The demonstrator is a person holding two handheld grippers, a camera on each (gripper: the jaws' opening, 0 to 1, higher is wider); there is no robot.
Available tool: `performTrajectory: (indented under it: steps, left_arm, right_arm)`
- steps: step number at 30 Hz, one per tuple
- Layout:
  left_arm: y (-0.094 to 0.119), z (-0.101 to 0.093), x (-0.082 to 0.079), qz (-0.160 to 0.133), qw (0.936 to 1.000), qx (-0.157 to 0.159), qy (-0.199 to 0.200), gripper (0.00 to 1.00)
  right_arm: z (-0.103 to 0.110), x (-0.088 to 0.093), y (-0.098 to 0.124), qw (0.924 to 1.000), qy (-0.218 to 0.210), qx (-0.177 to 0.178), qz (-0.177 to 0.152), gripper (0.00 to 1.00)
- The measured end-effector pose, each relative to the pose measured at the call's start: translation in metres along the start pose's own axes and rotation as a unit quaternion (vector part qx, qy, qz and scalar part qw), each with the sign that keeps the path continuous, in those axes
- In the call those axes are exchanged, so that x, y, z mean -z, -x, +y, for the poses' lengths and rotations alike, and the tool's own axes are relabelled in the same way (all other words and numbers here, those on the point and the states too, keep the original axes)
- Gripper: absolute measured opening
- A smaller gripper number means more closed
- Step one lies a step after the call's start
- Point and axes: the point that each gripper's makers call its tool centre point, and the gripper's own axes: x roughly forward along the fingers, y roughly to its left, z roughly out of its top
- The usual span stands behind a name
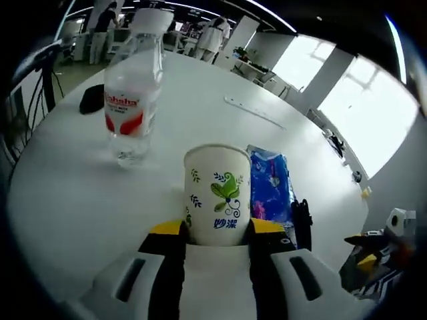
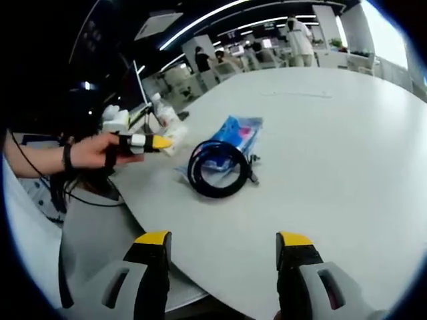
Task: Arrange the tabletop items into an orderly group along one side of the table until the central work area is clear of visible clutter.
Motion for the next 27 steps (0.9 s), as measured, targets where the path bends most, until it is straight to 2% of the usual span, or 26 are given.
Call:
performTrajectory:
  steps: [12, 19, 27]
  left_arm:
    - [0.032, -0.009, 0.024, 0.013, 0.9973, 0.018, -0.07, 0.35]
    - [0.043, -0.017, 0.043, 0.039, 0.9881, 0.027, -0.147, 0.35]
    - [0.054, -0.035, 0.05, 0.051, 0.9702, 0.047, -0.232, 0.35]
  right_arm:
    - [0.012, -0.016, -0.01, 0.9993, 0.026, -0.027, -0.001, 0.61]
    - [0.029, -0.023, -0.019, 0.9983, 0.034, -0.048, 0.0, 0.59]
    - [0.059, -0.042, -0.033, 0.9957, 0.035, -0.085, -0.011, 0.54]
